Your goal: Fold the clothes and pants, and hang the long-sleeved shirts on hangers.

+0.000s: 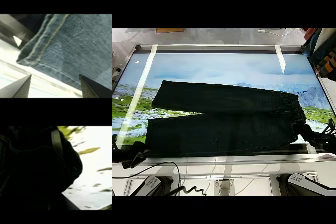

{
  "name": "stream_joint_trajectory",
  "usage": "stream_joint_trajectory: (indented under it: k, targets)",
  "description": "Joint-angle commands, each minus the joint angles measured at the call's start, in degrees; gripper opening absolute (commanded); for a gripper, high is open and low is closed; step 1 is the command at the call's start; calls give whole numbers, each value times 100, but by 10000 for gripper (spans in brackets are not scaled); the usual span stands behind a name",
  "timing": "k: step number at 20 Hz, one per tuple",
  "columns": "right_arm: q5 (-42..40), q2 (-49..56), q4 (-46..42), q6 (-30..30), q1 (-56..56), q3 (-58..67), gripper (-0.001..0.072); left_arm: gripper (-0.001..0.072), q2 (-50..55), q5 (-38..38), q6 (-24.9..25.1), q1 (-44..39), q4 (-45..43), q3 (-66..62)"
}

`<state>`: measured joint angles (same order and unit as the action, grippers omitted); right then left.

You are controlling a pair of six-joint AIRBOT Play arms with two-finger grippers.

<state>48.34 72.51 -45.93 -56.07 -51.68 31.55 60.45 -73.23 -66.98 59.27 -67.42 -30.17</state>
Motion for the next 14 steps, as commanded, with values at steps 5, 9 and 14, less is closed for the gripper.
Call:
stream_joint_trajectory:
  k: [5,9,14]
  targets:
    - [221,-7,-98,4,4,68,37,582,-83,1237,227,-164,682,352]
    - [708,-457,-409,-4,4,321,36,23,-76,1453,232,-485,820,350]
    - [1047,-1926,-960,-675,4,592,36,14,-188,1314,861,-496,2194,-188]
